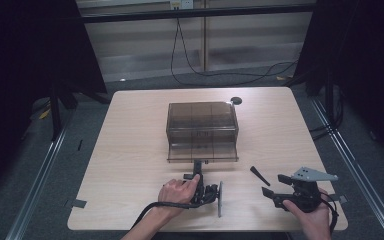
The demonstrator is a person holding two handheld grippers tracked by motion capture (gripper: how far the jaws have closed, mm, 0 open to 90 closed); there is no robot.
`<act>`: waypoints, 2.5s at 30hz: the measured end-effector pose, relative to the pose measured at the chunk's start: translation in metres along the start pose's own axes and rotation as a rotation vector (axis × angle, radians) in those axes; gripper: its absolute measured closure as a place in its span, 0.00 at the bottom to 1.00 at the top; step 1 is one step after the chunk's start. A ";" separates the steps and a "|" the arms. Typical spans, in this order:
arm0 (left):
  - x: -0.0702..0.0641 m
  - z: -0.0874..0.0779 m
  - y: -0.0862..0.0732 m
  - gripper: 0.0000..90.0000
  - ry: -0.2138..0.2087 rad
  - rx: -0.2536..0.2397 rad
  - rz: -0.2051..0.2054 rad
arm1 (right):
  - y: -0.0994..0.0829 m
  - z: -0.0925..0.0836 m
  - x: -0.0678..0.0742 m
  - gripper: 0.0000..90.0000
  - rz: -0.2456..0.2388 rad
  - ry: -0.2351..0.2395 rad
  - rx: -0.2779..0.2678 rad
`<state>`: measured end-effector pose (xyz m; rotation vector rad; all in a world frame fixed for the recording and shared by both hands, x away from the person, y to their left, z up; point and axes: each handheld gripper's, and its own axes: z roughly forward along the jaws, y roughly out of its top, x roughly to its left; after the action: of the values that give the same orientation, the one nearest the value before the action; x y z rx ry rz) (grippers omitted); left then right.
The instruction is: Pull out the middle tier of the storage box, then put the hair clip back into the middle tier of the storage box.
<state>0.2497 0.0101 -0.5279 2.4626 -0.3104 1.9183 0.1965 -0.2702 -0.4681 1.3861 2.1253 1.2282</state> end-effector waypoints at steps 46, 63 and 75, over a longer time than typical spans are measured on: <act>0.022 -0.007 -0.006 0.79 -0.116 -0.065 -0.239 | 0.002 0.003 0.000 0.25 0.010 -0.004 0.001; 0.047 -0.004 -0.040 0.45 -0.374 -0.202 -0.716 | 0.001 0.001 0.000 0.25 -0.002 0.002 0.001; 0.057 -0.002 -0.067 0.23 -0.513 -0.260 -0.960 | 0.001 0.002 -0.002 0.26 0.005 0.013 0.002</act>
<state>0.2719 0.0670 -0.4652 2.2215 0.5108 0.8120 0.1990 -0.2707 -0.4684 1.3886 2.1335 1.2402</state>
